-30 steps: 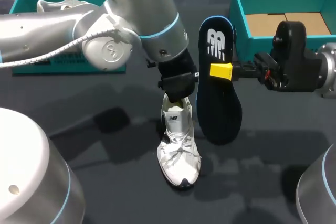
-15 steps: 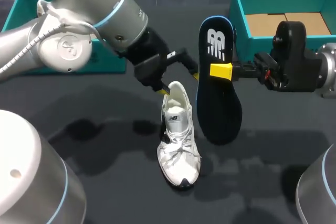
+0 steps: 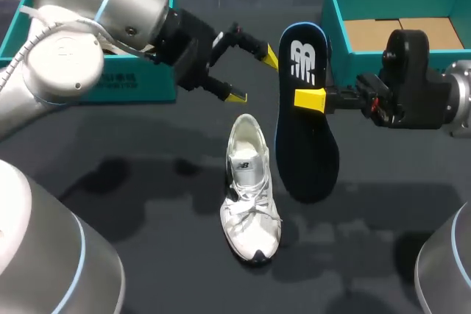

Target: Take the shoe out of the shoebox, open the shoe tongue, remove and reinsert the insole, then place the shoe into the shoebox

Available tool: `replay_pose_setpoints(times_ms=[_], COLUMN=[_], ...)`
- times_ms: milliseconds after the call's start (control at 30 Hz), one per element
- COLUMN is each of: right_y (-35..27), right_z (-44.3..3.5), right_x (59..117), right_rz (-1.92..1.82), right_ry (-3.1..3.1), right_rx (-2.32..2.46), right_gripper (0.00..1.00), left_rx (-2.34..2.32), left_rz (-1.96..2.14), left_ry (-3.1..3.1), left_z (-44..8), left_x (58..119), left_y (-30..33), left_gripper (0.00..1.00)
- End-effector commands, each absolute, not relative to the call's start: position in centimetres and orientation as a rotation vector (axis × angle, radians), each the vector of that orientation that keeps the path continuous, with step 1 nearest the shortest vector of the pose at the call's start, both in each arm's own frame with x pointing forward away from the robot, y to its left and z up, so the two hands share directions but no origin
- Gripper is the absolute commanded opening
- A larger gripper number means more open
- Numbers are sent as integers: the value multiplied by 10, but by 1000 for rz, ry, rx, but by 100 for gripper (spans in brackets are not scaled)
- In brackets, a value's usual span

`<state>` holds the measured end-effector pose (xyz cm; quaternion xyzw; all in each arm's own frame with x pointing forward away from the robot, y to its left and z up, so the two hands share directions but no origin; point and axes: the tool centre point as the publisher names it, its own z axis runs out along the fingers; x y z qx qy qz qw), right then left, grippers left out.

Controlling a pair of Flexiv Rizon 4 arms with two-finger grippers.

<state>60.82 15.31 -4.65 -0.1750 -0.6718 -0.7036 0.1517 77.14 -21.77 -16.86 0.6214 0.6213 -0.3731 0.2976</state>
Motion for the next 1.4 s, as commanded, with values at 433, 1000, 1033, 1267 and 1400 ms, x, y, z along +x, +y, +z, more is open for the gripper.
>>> replay_pose_setpoints(times_ms=[433, 1000, 1033, 1267, 1400], right_y=[155, 145, 142, 131, 131], right_z=[-47, -52, -53, -61, -61], right_x=[609, 666, 676, 697, 697], right_rz=[-2018, -1957, -1957, -1943, -1943], right_ry=[-1928, -1777, -1746, -1664, -1664], right_rx=[-504, -625, -620, -656, -656], right_gripper=[0, 0, 0, 0, 0], left_rx=[1423, 1335, 1327, 1327, 1327], left_rz=[-1115, -1007, -999, -999, -999], left_ry=[1469, 1351, 1344, 1344, 1344], left_z=[-162, -129, -127, -127, -127], left_x=[770, 782, 783, 783, 783], left_y=[-222, -207, -206, -206, -206], left_gripper=[100, 100, 100, 100, 100])
